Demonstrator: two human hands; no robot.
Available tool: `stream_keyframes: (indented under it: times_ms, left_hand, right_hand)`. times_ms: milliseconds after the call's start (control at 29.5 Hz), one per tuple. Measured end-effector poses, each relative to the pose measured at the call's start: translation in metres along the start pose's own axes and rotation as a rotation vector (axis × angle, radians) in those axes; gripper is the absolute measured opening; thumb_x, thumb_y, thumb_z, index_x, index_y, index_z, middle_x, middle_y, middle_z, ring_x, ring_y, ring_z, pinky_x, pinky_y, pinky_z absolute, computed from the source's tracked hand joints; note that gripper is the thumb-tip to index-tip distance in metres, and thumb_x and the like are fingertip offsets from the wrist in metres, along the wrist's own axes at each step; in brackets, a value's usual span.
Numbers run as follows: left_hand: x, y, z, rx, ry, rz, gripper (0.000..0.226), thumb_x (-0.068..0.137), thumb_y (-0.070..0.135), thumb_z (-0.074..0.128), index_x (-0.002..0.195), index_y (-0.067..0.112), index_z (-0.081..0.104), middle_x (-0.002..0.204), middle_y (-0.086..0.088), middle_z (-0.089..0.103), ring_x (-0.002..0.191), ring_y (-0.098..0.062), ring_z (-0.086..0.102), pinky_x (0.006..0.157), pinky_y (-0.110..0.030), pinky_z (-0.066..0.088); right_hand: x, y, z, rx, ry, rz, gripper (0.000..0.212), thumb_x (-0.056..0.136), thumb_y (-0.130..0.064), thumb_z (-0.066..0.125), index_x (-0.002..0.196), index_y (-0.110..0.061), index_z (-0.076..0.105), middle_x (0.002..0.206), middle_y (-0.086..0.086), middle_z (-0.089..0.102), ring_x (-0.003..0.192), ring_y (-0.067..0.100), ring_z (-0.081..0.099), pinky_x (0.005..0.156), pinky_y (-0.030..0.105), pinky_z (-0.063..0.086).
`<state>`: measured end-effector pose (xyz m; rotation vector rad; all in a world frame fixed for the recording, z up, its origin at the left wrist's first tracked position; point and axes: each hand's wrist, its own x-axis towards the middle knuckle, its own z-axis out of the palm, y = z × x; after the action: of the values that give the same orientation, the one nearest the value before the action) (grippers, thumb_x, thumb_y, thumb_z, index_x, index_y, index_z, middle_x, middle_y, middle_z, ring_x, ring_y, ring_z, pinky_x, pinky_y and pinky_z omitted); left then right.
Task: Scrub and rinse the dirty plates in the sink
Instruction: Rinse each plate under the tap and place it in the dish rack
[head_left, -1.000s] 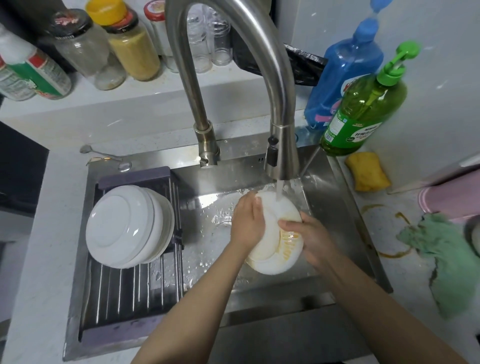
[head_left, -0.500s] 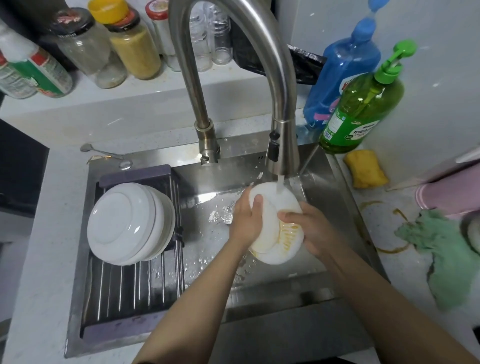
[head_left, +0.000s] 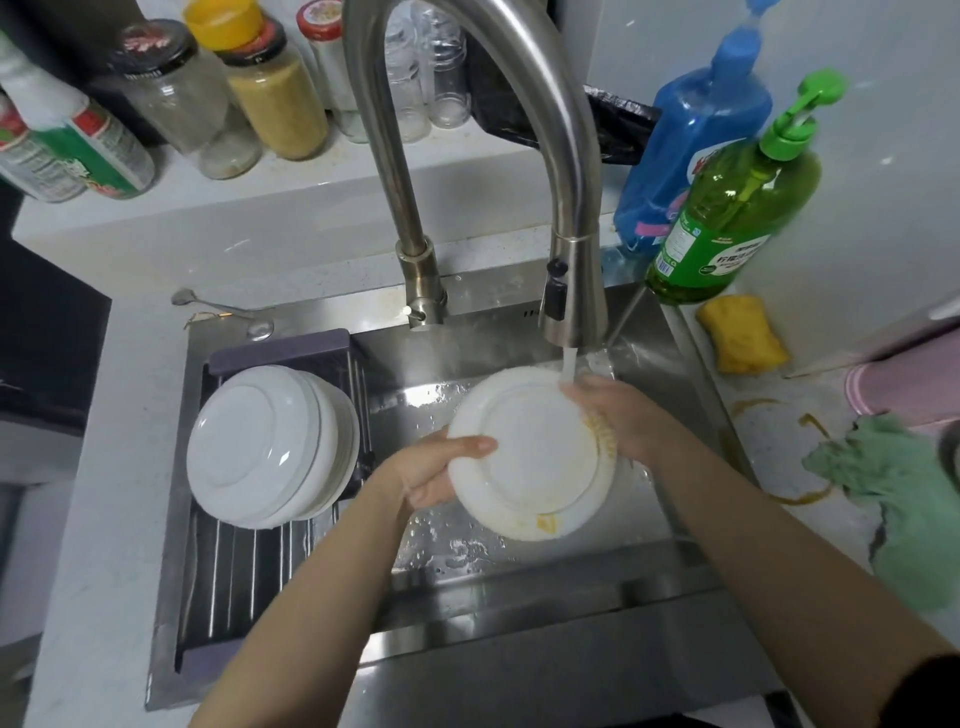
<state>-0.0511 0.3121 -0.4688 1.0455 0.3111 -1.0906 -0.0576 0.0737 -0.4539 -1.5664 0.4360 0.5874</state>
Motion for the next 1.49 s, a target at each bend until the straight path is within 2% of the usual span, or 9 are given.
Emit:
stream_keyframes:
  times_ms: [204, 509, 645, 713, 883, 1018, 1120, 1324, 1494]
  left_hand:
    - [0.006, -0.027, 0.006, -0.226, 0.266, 0.144, 0.075, 0.057, 0.005, 0.075, 0.128, -0.003, 0.052, 0.110, -0.020, 0.068, 0.100, -0.033, 0.065, 0.076, -0.048, 0.058]
    - [-0.002, -0.050, 0.001, -0.394, 0.294, 0.164, 0.050, 0.067, 0.004, 0.066, 0.116, 0.000, 0.057, 0.104, -0.019, 0.071, 0.092, -0.028, 0.070, 0.074, -0.045, 0.059]
    - [-0.007, -0.048, -0.005, -0.244, 0.313, 0.160, 0.059, 0.059, 0.006, 0.072, 0.116, -0.002, 0.058, 0.101, -0.018, 0.072, 0.092, -0.030, 0.069, 0.087, -0.054, 0.053]
    - [-0.009, -0.045, -0.006, -0.132, 0.293, 0.136, 0.066, 0.052, 0.007, 0.077, 0.115, -0.002, 0.059, 0.102, -0.019, 0.071, 0.096, -0.032, 0.066, 0.091, -0.054, 0.051]
    - [-0.009, -0.048, 0.000, -0.118, 0.280, 0.125, 0.052, 0.058, 0.001, 0.069, 0.109, -0.001, 0.061, 0.095, -0.016, 0.072, 0.090, -0.030, 0.067, 0.082, -0.045, 0.057]
    - [-0.010, -0.048, 0.005, -0.133, 0.276, 0.134, 0.043, 0.059, 0.000, 0.065, 0.101, 0.001, 0.062, 0.087, -0.013, 0.074, 0.082, -0.026, 0.069, 0.069, -0.038, 0.060]
    - [-0.013, -0.049, 0.007, -0.133, 0.261, 0.126, 0.043, 0.059, 0.000, 0.065, 0.102, 0.001, 0.062, 0.087, -0.013, 0.074, 0.085, -0.027, 0.068, 0.066, -0.037, 0.059]
    - [-0.009, -0.050, 0.009, -0.281, 0.307, 0.174, 0.048, 0.063, -0.002, 0.066, 0.111, 0.000, 0.060, 0.094, -0.014, 0.073, 0.086, -0.026, 0.071, 0.077, -0.042, 0.059]
    - [0.002, -0.046, 0.027, -0.552, 0.371, 0.237, 0.027, 0.086, 0.001, 0.051, 0.113, 0.005, 0.056, 0.105, -0.019, 0.067, 0.099, -0.032, 0.061, 0.096, -0.055, 0.045]
  right_hand:
    - [0.017, 0.019, 0.050, -0.350, 0.407, 0.012, 0.053, 0.091, -0.060, 0.042, 0.126, -0.021, 0.051, 0.108, -0.002, 0.060, 0.101, 0.026, 0.058, 0.085, 0.036, 0.046]
    - [0.017, 0.028, 0.046, -0.039, 0.451, 0.161, 0.049, 0.101, -0.045, 0.034, 0.120, -0.009, 0.062, 0.113, 0.014, 0.063, 0.100, 0.028, 0.058, 0.089, 0.038, 0.046]
    - [0.012, 0.023, 0.046, -0.259, 0.382, 0.076, 0.060, 0.098, -0.055, 0.030, 0.128, -0.009, 0.053, 0.126, 0.013, 0.058, 0.114, 0.031, 0.054, 0.093, 0.037, 0.041]
    - [0.011, 0.019, 0.046, -0.314, 0.359, 0.123, 0.073, 0.086, -0.072, 0.035, 0.120, -0.012, 0.060, 0.115, 0.011, 0.063, 0.108, 0.030, 0.057, 0.090, 0.037, 0.043]
    - [0.015, 0.016, 0.037, -0.193, 0.385, 0.200, 0.048, 0.101, -0.039, 0.038, 0.113, 0.001, 0.063, 0.105, 0.017, 0.064, 0.092, 0.029, 0.058, 0.073, 0.027, 0.039]
    - [0.010, 0.026, 0.042, -0.246, 0.325, 0.092, 0.062, 0.087, -0.067, 0.044, 0.100, -0.011, 0.064, 0.091, 0.003, 0.064, 0.088, 0.021, 0.059, 0.080, 0.033, 0.044]
    - [0.017, 0.026, 0.039, -0.028, 0.368, 0.212, 0.039, 0.087, -0.052, 0.059, 0.093, -0.014, 0.065, 0.082, 0.000, 0.061, 0.082, 0.019, 0.057, 0.078, 0.029, 0.043]
    - [0.010, 0.036, 0.040, -0.009, 0.387, 0.050, 0.041, 0.102, -0.034, 0.039, 0.121, -0.005, 0.060, 0.116, 0.013, 0.062, 0.112, 0.027, 0.056, 0.090, 0.030, 0.040]
    - [-0.005, 0.048, 0.074, -0.197, 0.582, -0.075, 0.044, 0.100, -0.043, 0.038, 0.122, -0.006, 0.047, 0.095, 0.006, 0.055, 0.087, 0.022, 0.055, 0.064, 0.027, 0.035]
